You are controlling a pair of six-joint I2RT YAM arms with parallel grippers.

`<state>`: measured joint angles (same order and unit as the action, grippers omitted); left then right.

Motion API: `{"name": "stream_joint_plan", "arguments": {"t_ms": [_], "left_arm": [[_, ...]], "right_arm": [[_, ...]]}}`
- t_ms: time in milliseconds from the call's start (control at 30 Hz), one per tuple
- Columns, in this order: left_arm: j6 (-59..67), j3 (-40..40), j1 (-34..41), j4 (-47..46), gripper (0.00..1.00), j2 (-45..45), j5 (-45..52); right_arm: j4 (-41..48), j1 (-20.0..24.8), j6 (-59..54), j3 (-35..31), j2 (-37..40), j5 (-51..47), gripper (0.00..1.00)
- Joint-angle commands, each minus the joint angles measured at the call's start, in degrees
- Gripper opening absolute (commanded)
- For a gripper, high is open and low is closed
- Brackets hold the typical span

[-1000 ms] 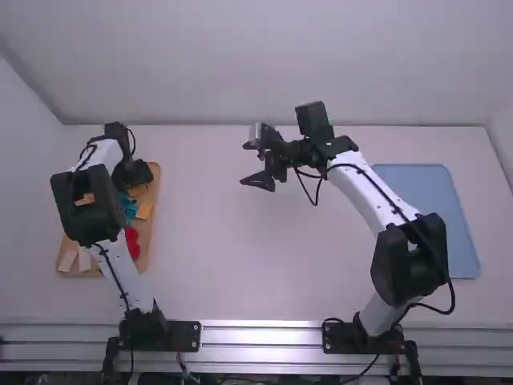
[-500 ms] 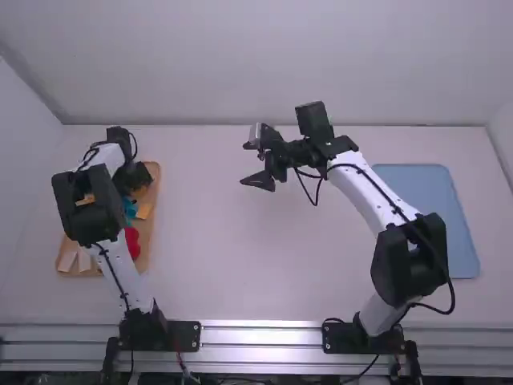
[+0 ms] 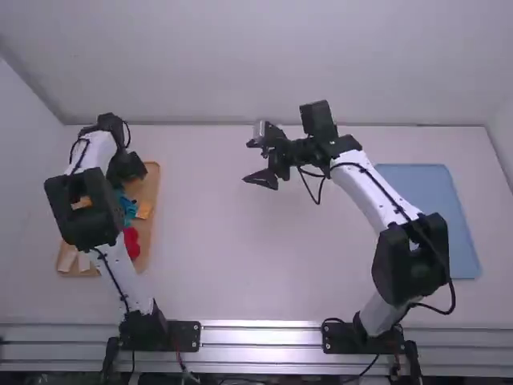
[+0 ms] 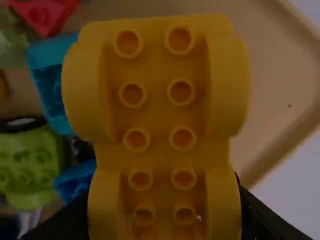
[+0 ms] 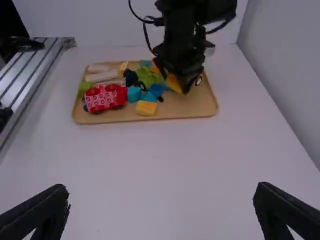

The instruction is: Assemble lego blocks to make yellow taxi

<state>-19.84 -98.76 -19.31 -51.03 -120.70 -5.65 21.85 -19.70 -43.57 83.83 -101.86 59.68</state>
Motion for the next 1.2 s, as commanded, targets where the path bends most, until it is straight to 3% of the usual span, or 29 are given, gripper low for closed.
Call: {"name": "stream_joint_plan", "arguments": {"t_ms": [0,167,200,267,400,500,567,700,800,867,1167], "left_arm": [[1.7,6.3,2.9,2.3,0.09,11.2,0.2],[14.2,24.3,8.9,13.7,0.14,26.9,3.9],[20.1,28.3,11.4,15.0,0.22,30.5,5.9],[25.7,31.8,14.7,14.9,0.22,33.9,8.2],[36.7,36.4,25.9,11.9,0.04,37.7,9.4],[45.9,36.9,35.5,11.6,0.02,36.1,9.1],[47.7,37.0,37.5,12.2,0.02,35.4,9.4],[54.4,37.2,44.8,16.1,0.02,30.4,9.6],[57.9,37.2,47.9,16.9,0.17,27.3,9.3],[59.5,37.2,49.9,17.9,0.22,24.8,9.5],[70.1,36.4,56.2,19.0,0.18,16.5,9.0]], "right_arm": [[0.1,1.7,0.3,1.6,1.8,5.1,0.99],[0.1,3.6,0.3,1.6,1.8,8.5,0.99],[0.1,3.8,0.3,1.6,1.8,8.8,0.99],[0.1,4.1,0.2,1.6,1.8,9.6,0.99],[0.8,3.9,1.0,1.6,2.5,10.1,0.99],[5.6,4.3,0.0,1.6,4.8,9.7,0.99],[7.4,4.5,-1.5,1.6,5.6,9.4,0.99],[19.5,6.3,-12.6,1.6,10.9,10.0,0.99],[25.0,7.8,-16.6,1.6,13.9,10.8,0.99],[27.9,8.9,-18.3,1.6,15.3,11.0,0.99],[31.6,10.3,-18.4,1.6,16.8,11.0,0.99]]}}
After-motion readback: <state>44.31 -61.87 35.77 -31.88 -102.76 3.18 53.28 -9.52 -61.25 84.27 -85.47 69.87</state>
